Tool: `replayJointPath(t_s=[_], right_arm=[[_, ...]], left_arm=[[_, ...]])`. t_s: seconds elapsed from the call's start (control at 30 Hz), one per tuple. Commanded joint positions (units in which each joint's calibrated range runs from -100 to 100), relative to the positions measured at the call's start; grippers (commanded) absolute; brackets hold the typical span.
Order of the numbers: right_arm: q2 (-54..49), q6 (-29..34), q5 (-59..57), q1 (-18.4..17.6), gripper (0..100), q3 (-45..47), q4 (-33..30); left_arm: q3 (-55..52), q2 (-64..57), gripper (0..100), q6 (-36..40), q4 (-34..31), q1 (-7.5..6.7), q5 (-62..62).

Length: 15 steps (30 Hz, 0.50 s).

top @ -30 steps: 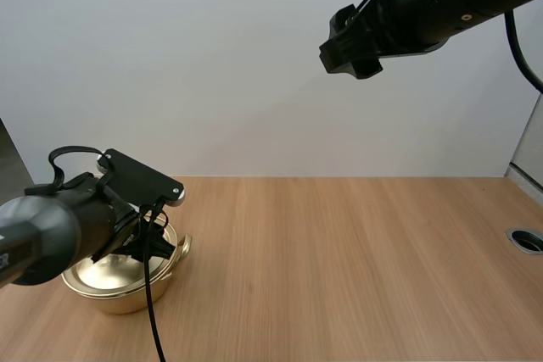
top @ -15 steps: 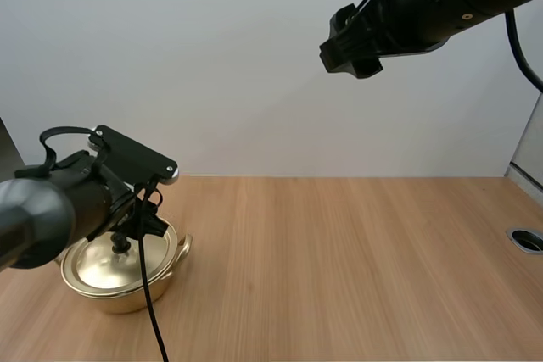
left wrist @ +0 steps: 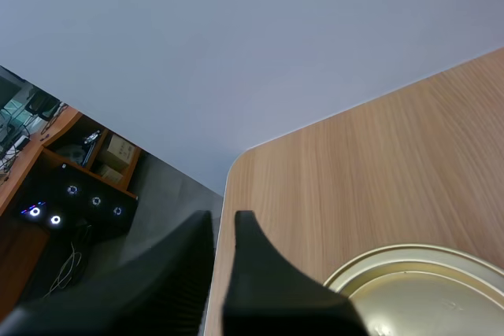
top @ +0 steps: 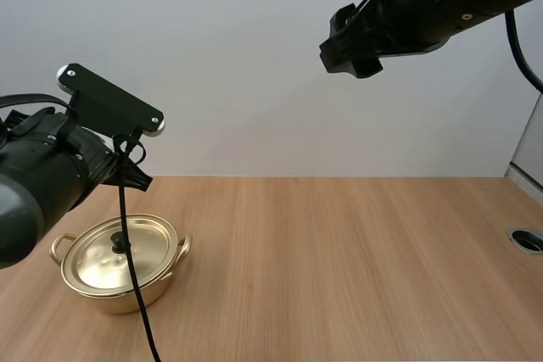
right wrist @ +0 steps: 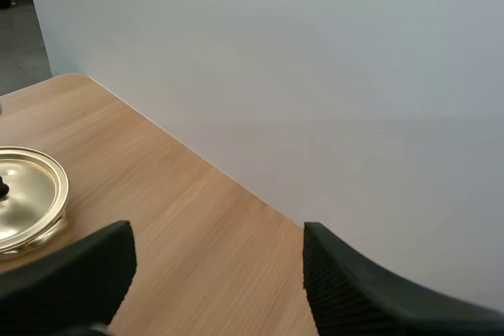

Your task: Open the pot, put the car inside, and close it

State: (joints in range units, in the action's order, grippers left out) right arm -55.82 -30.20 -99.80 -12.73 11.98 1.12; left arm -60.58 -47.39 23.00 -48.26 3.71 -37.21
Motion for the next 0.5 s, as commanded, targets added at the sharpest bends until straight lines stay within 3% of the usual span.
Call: replayJointPath(t_s=[0.0,0.03,0.17,0.33,0.47], right_arm=[[0.03,0.85,-0.20,0.53,21,1.73,-1.12],[0.03,2.32,-0.20,0.79,0,2.76,-1.55],[-0.80,6.97,-0.02,2.29,0,10.91,-3.83],[-3.70,20.68,24.54,3.53,0,26.98,-7.98],[-3.70,28.87,42.48,3.72,0,39.22,-19.30]], left_arm=[[0.11,-0.37,4,0.01,-0.07,0.00,-0.01],[0.11,-0.65,2,0.01,0.06,-0.07,0.66],[0.11,-0.78,0,0.01,6.42,-0.24,6.19],[-0.61,-1.09,0,2.89,17.91,-0.24,9.81],[-3.72,-4.94,0,5.58,23.96,-0.34,11.97]])
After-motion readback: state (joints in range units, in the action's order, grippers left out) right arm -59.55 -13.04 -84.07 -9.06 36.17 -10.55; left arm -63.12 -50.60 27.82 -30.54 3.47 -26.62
